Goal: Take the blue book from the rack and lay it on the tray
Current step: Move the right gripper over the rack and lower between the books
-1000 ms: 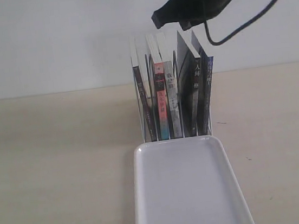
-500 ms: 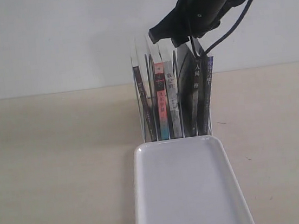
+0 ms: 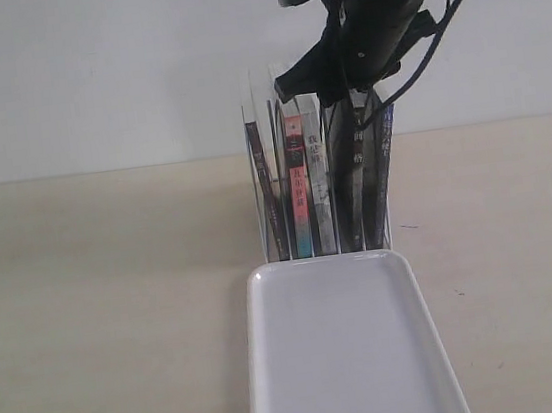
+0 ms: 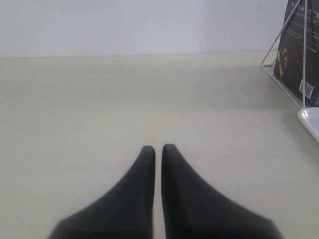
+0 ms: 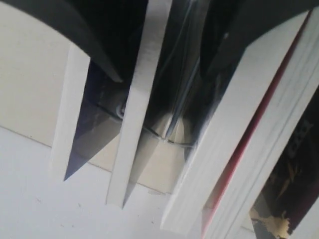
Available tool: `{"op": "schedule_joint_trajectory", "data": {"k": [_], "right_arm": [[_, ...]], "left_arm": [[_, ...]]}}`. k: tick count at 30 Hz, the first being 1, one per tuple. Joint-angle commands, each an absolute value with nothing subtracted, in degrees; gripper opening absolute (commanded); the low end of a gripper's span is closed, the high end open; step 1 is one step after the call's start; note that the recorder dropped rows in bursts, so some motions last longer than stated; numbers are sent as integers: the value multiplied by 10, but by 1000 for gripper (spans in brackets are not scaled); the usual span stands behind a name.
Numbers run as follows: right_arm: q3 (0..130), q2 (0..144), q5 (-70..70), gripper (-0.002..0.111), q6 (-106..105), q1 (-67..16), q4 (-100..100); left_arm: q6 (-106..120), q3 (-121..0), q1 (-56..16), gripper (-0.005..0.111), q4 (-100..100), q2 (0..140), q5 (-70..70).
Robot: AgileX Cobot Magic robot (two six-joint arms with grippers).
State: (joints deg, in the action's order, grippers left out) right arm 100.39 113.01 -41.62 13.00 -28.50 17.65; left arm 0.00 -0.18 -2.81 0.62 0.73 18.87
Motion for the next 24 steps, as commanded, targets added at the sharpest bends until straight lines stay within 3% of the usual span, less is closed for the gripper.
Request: {"op": "schedule_joint_trajectory", "data": {"k": [1,13,15,19,24], "right_arm": [[1007,1130,-409,44,136,-285,187],[1007,1155,-417,43,147,-285,177],[1007,1155,-417,35,148,-285,176],[1007,1153,-416,0,149,-285,174],[1007,1142,-414,0,152,-285,176]], "left_arm": [[4,0,-26,4,6,5,181],[4,0,-26,4,6,5,181],[4,0,-26,4,6,5,181],[4,0,-26,4,6,5,181],[4,0,-26,4,6,5,181]]}}
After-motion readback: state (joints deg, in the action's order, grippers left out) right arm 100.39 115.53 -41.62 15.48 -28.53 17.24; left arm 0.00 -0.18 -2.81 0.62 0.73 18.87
